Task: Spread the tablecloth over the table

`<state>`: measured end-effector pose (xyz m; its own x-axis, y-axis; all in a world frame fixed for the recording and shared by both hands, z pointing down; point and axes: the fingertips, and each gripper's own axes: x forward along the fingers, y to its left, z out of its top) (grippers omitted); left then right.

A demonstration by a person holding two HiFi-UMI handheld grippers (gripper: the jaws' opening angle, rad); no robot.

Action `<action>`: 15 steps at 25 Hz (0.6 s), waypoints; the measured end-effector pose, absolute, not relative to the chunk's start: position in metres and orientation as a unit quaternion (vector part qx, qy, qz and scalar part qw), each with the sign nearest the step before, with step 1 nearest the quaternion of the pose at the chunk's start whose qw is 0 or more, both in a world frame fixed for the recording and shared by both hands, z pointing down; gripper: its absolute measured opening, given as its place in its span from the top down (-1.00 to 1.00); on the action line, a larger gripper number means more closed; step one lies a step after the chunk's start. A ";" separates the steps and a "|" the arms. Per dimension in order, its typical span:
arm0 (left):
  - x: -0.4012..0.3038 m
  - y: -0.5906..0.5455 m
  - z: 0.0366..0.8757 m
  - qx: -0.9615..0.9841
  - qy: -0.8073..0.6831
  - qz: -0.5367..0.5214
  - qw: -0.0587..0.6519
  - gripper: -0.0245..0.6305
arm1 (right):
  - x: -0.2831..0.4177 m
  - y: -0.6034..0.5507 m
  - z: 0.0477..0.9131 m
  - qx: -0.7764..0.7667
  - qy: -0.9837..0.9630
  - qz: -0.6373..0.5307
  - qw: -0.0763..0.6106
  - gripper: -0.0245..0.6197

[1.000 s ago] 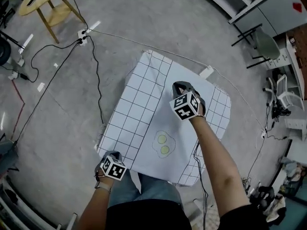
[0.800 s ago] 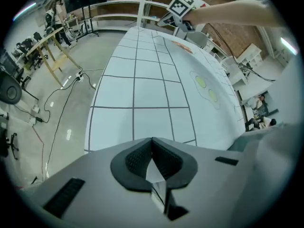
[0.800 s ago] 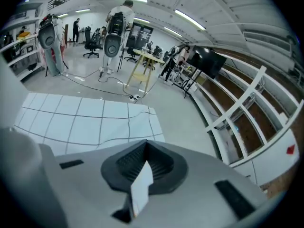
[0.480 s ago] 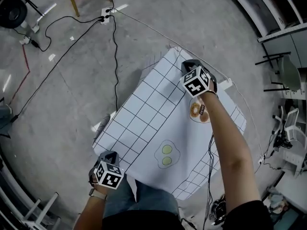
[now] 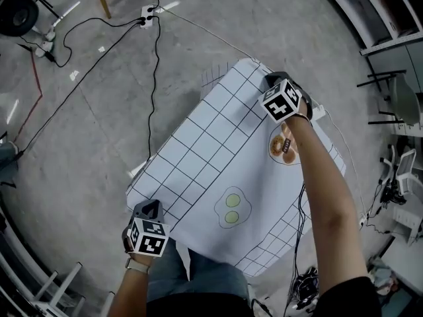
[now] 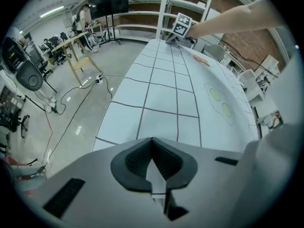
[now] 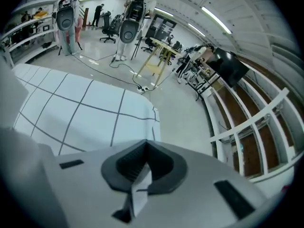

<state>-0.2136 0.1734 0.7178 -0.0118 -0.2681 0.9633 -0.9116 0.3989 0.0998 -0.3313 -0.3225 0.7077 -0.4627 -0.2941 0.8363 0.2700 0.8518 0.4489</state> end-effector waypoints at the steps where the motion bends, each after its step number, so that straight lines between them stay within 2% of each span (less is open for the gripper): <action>1: -0.220 0.171 0.718 0.457 -0.647 0.299 0.532 0.88 | -0.332 -0.324 0.708 0.008 -0.807 -0.277 0.521 0.90; 3: -0.230 0.172 0.717 0.454 -0.654 0.296 0.529 0.88 | -0.333 -0.323 0.706 0.013 -0.809 -0.280 0.517 0.90; 9: -0.252 0.199 0.717 0.447 -0.661 0.304 0.521 0.89 | -0.315 -0.306 0.676 0.043 -0.871 -0.213 0.441 0.90; 15: -0.261 0.205 0.706 0.478 -0.637 0.340 0.500 0.88 | -0.174 -0.327 0.661 0.153 -0.866 -0.156 0.450 0.90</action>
<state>-0.2611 0.2051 0.7059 -0.0435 -0.2680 0.9624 -0.9491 0.3120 0.0440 -0.1737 -0.3265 0.6611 -0.5477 -0.4056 0.7318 -0.1248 0.9044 0.4079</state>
